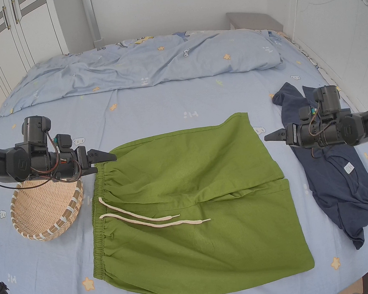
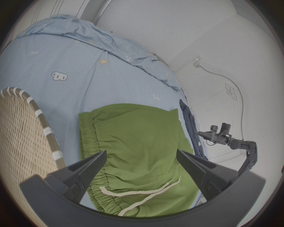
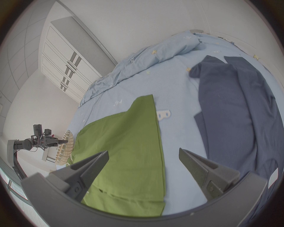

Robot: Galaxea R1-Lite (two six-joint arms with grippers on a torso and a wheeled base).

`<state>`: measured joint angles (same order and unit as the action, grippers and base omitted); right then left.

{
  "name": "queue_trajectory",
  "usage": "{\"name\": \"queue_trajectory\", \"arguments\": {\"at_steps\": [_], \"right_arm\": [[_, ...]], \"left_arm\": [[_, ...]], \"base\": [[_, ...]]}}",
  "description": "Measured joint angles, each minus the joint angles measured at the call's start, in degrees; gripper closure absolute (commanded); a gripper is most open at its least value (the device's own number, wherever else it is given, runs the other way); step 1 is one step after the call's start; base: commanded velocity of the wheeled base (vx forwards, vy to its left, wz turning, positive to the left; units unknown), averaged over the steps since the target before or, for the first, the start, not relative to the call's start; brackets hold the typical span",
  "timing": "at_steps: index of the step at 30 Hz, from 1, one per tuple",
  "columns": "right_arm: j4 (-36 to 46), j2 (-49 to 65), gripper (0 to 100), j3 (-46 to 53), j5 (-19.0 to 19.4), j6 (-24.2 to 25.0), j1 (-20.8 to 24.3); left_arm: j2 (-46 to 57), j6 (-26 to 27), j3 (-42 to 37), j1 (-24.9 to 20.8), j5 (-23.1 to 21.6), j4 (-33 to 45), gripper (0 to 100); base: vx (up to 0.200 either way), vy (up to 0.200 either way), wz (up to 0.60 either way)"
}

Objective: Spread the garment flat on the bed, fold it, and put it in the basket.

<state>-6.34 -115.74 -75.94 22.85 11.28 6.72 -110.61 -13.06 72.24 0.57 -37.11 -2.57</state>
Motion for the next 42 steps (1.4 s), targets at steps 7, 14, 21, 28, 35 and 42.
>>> {"name": "queue_trajectory", "arguments": {"at_steps": [7,14,21,28,35,42], "right_arm": [[-18.0,6.8,0,18.9,1.9,3.4,-0.4],[-22.7,10.7,0,26.4,2.9,5.4,-0.6],[-22.7,11.8,0,27.2,3.2,5.6,-0.5],[-22.8,12.2,0,27.5,3.1,5.6,-0.6],[-22.8,12.4,0,28.3,3.1,5.6,-0.3],[-22.8,13.6,0,30.6,3.1,5.7,-0.6]], "left_arm": [[0.4,-0.1,-7.0,-3.1,6.5,-6.9,0],[2.2,0.0,-13.6,-3.0,9.5,-9.9,0],[5.1,0.1,-17.1,-0.4,9.6,-10.1,0],[8.0,0.2,-19.6,2.8,9.6,-10.1,0],[10.1,0.1,-21.4,5.7,9.3,-10.1,0],[14.1,-0.5,-27.8,4.4,6.6,-9.9,0]], "base": [[0.000,0.000,0.00],[0.000,0.000,0.00],[0.000,0.000,0.00],[0.000,0.000,0.00],[0.000,0.000,0.00],[0.000,0.000,0.00]]}}
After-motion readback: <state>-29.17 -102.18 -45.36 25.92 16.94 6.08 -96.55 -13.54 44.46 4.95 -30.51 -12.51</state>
